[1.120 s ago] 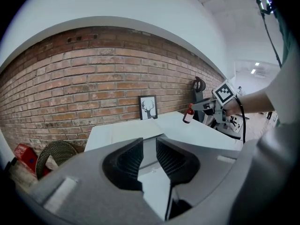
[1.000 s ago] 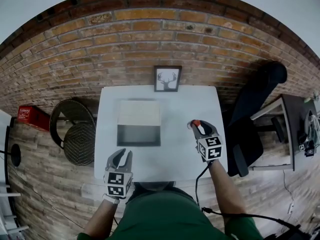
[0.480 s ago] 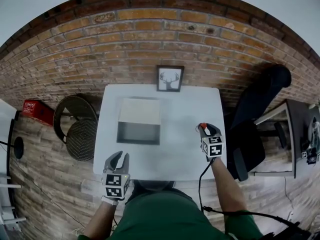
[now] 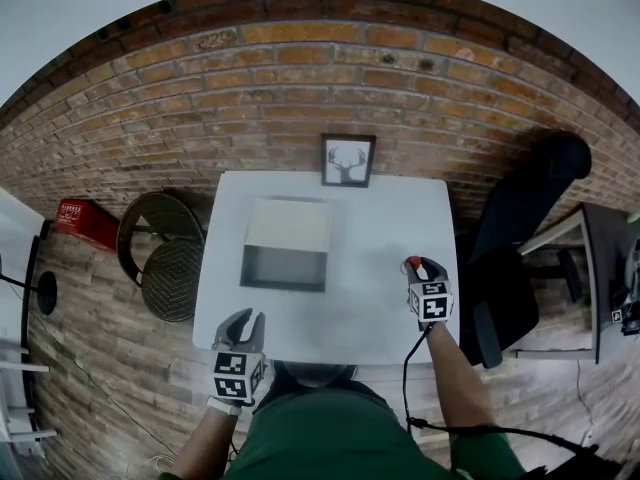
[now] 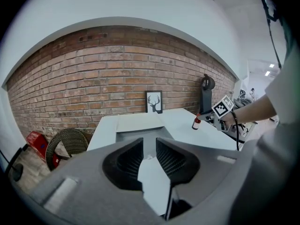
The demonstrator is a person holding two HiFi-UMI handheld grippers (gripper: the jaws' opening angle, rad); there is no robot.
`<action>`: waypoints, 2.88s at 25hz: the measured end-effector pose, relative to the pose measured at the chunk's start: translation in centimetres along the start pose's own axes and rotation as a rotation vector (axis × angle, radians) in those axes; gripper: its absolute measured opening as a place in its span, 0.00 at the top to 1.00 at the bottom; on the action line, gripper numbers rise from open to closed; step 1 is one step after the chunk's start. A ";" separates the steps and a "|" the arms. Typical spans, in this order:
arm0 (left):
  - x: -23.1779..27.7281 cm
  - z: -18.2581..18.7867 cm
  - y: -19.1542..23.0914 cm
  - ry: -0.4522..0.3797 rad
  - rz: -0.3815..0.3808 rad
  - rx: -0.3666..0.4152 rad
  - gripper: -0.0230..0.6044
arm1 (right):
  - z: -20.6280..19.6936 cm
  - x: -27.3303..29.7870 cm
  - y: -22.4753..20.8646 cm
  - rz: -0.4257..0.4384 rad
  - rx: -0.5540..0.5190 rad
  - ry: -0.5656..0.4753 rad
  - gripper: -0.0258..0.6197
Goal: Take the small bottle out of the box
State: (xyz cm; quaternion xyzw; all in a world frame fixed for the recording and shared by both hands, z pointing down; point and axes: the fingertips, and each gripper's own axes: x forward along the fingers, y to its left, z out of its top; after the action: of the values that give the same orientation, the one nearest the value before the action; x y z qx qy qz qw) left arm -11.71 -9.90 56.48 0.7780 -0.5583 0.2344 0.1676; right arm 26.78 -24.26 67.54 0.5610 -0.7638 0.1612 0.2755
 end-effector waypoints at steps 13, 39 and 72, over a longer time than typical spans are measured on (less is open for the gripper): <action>1.7 2.6 1.6 -0.019 -0.066 0.022 0.82 | 3.4 -3.8 -2.3 -0.100 0.184 -0.148 0.69; 0.0 19.4 -2.5 -0.408 -0.400 0.133 0.84 | 21.3 -21.0 10.5 -0.083 0.178 -0.592 0.94; -2.3 24.4 -4.8 -0.518 -0.472 0.141 0.84 | 23.0 -26.0 10.6 -0.114 0.121 -0.632 0.94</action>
State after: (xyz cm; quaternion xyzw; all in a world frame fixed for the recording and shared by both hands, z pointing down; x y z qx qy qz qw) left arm -3.48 -19.28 34.83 0.9287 -0.3699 0.0221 0.0162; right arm 16.92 -13.70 34.28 0.6405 -0.7679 0.0085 -0.0003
